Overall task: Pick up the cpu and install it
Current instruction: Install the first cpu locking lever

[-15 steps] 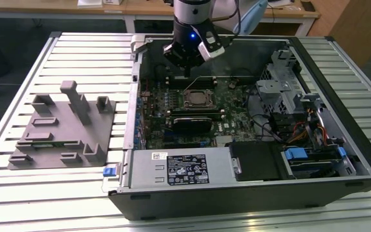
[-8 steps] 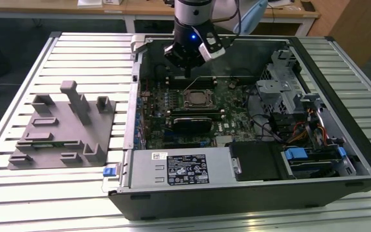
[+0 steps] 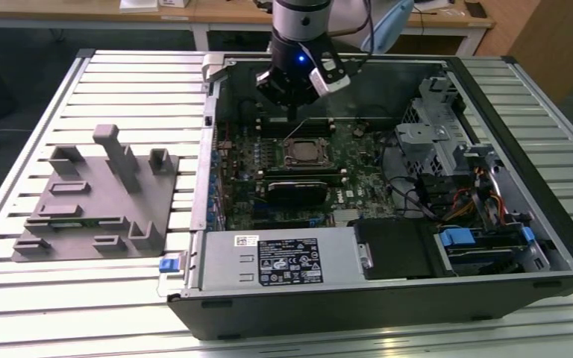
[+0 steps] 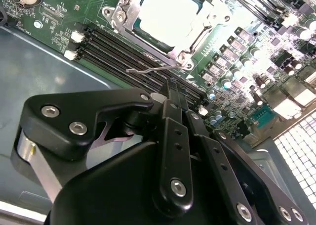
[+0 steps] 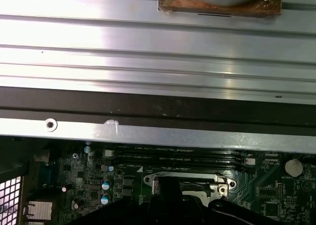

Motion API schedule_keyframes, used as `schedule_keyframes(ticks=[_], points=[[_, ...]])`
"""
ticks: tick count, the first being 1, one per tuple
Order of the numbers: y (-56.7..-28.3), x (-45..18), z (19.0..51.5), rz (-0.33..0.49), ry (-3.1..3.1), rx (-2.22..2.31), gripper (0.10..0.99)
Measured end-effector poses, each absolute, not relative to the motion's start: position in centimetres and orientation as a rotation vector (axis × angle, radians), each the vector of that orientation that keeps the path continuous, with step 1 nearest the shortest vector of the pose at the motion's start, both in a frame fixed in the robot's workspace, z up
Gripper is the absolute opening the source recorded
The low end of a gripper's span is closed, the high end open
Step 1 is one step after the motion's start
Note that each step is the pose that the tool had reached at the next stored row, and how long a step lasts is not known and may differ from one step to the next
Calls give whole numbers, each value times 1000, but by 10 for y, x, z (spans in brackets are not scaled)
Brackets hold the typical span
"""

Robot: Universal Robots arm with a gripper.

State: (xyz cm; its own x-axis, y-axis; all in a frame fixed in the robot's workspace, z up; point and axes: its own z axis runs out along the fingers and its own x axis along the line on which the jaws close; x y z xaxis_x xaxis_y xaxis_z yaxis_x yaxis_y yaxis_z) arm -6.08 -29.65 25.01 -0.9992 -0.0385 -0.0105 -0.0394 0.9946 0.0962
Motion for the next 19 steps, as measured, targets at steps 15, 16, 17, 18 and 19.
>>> schedule_keyframes(ticks=[15, 16, 17, 18, 19], points=[[-296, -54, 244, 151, 3129, -61, 106], [-296, -54, 243, 151, 3129, -61, 106], [-296, -54, 243, 151, 3129, -61, 106], [-296, -53, 243, 151, 3129, -61, 106], [-296, -53, 242, 151, 3129, -61, 106]])
